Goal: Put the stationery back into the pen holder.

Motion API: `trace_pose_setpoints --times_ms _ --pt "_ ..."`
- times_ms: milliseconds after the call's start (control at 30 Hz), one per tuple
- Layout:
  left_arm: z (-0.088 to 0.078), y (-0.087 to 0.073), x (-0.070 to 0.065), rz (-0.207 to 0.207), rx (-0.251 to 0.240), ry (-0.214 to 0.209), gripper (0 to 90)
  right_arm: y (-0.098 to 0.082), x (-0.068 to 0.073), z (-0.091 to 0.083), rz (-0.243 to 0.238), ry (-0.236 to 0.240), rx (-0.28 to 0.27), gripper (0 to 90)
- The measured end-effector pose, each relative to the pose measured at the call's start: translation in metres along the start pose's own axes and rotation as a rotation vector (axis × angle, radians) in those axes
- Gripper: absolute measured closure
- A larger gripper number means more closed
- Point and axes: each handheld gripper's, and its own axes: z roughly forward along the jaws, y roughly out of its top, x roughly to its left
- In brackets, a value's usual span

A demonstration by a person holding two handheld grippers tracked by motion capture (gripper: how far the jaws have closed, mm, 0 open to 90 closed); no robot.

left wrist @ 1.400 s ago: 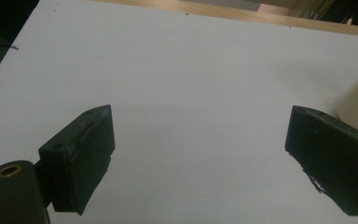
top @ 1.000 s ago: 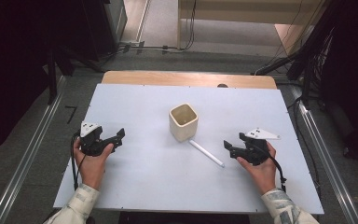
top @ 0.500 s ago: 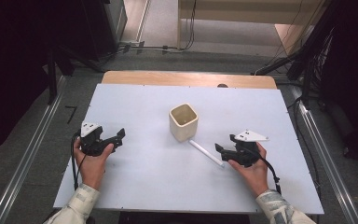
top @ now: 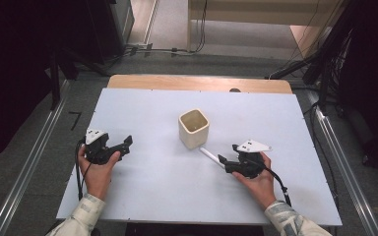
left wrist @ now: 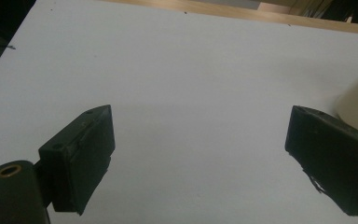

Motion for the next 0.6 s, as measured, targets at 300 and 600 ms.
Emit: trace_pose_setpoints --times_ms 300,600 --pt "0.0 0.0 0.0 0.001 -0.001 0.001 9.1 0.001 0.009 0.009 -0.026 0.023 0.015 33.5" --pt "0.0 0.0 0.0 0.001 0.0 -0.001 9.1 0.004 0.02 0.02 -0.05 0.055 0.03 38.1"
